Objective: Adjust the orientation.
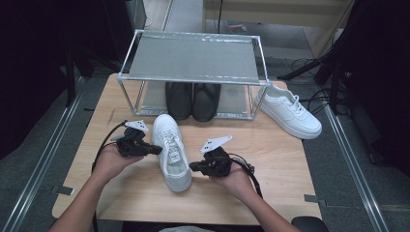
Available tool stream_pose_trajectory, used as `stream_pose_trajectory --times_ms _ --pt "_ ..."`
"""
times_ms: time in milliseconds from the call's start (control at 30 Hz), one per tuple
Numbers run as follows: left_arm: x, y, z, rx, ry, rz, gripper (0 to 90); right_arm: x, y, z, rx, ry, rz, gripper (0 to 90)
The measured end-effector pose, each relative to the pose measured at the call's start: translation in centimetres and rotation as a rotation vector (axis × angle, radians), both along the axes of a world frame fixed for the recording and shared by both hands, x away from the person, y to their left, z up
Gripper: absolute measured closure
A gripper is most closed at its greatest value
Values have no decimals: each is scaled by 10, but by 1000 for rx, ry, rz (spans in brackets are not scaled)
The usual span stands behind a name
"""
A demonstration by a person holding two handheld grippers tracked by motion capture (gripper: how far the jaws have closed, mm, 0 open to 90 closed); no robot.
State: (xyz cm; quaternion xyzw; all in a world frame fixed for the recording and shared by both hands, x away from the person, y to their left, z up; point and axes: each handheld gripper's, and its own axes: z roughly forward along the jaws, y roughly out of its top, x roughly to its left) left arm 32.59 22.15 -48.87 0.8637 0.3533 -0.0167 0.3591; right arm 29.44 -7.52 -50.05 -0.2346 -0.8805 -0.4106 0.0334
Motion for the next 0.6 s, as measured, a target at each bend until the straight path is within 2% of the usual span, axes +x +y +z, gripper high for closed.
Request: stream_pose_trajectory --times_ms 100,333,600 --pt "-1 0 1 9 -2 -3 899 -2 0 -1 7 0 0 900" --pt "-2 0 1 2 18 -17 900 -9 2 -1 10 17 15 900" --pt "-6 -4 2 10 23 -48 900 -20 10 -2 11 39 87 900"
